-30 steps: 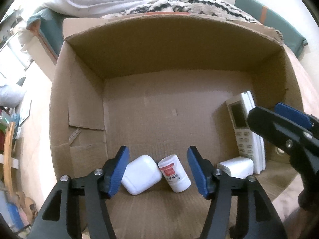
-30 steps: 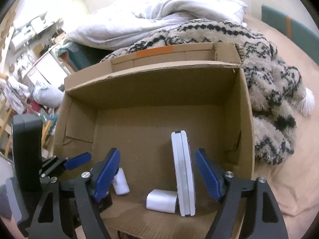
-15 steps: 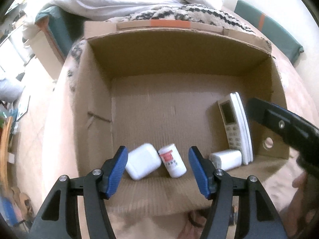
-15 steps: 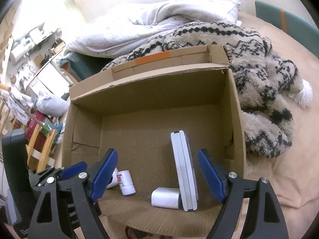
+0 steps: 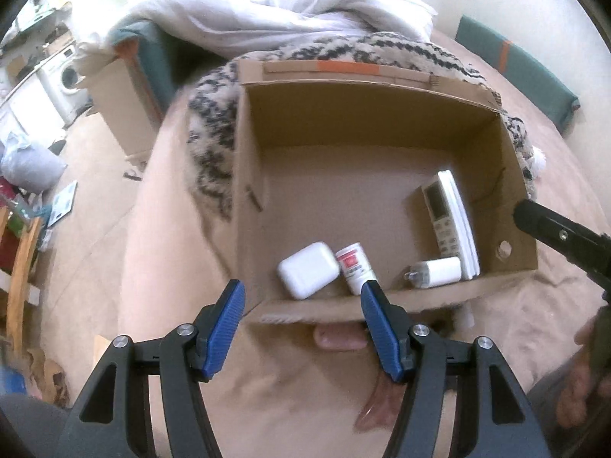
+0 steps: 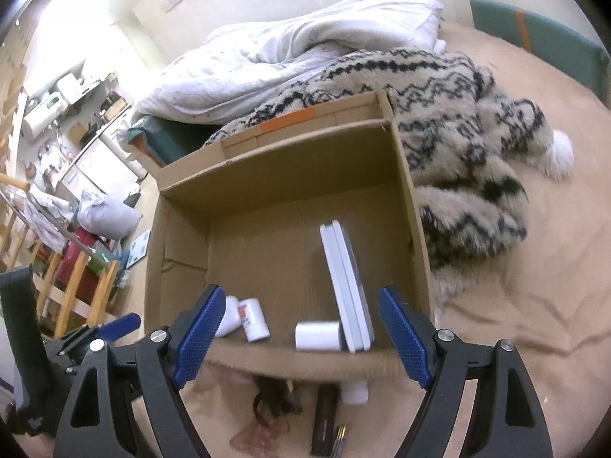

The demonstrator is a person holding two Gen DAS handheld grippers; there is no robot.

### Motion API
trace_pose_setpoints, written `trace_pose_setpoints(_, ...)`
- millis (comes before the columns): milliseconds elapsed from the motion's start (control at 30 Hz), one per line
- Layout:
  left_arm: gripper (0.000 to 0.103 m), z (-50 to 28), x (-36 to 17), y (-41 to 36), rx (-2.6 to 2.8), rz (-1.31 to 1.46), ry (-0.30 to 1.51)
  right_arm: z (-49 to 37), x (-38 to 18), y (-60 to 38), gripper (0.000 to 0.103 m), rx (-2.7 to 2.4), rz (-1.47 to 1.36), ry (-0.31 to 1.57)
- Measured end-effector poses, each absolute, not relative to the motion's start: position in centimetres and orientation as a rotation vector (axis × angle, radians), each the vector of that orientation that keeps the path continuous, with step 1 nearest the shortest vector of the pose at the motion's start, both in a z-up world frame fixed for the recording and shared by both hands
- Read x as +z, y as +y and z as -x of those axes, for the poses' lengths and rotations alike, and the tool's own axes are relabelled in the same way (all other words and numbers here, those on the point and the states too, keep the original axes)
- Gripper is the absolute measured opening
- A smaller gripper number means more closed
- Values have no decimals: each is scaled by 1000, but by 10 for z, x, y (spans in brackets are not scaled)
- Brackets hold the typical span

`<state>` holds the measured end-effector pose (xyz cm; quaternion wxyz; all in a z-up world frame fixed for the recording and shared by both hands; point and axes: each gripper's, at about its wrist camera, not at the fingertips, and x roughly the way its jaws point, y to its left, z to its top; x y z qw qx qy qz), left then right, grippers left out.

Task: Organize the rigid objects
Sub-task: 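Move both tools back out of the box toward the remaining items, then grasp the pink item with the left tool while the right tool grasps the black tube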

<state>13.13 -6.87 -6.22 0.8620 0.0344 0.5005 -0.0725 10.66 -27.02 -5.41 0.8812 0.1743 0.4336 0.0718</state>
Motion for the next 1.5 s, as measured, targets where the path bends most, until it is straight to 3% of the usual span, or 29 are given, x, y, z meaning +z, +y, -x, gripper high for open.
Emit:
trace_pose_setpoints(467,60,-106,-75,-29,-46,-27,1093,-59,-65,-268,87,162,-436,944)
trace_pose_setpoints(767,60,-118,-111,-9,0,105,1254,-60,-93,-275,87,124,-537,1055)
trace_pose_setpoints(1433,59,-168,-169,-112,-245,-213,1342,-69,-126,-285,87,87,-649,1170)
trace_pose_setpoints(1500,31,-170,-169,-112,-276,-182,1330,-70,-128,-285,87,84,-648,1176)
